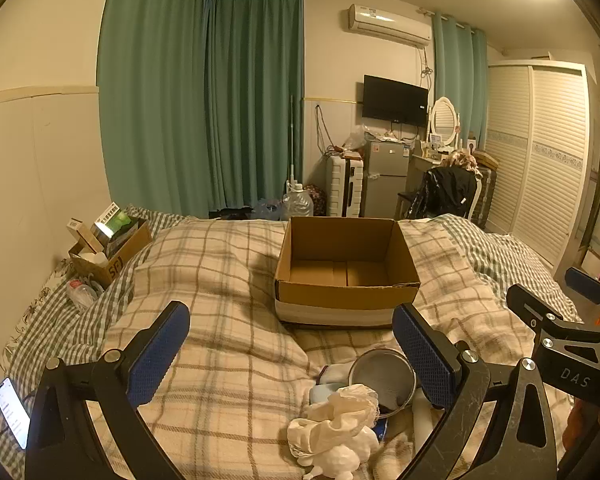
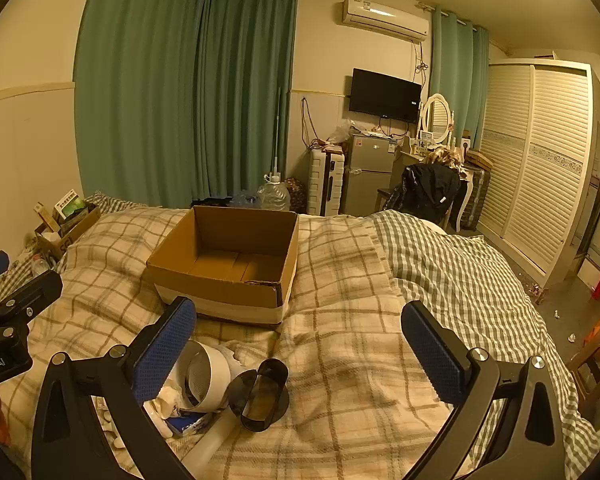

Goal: Organize objects

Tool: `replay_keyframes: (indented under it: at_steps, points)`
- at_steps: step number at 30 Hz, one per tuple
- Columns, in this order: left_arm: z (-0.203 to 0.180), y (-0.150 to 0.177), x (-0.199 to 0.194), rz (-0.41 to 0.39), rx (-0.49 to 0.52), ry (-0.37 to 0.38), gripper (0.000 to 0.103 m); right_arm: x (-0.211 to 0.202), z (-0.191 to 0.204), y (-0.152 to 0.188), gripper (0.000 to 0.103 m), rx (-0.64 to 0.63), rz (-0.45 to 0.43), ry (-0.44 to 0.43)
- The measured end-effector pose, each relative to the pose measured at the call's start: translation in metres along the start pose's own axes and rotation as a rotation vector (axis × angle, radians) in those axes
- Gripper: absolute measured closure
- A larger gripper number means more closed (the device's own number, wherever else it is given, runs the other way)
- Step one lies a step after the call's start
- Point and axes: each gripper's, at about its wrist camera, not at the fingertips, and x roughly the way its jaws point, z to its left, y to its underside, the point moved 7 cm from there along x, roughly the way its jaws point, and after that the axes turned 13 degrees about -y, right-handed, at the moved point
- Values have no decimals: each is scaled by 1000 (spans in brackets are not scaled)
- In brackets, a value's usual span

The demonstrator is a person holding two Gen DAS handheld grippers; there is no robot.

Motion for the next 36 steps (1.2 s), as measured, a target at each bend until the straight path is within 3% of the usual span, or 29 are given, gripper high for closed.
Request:
replay_keyframes:
  at_steps: [36]
  points:
    - [-2, 4, -1, 6, 6, 1, 0, -2, 1, -2, 0, -6, 6, -2]
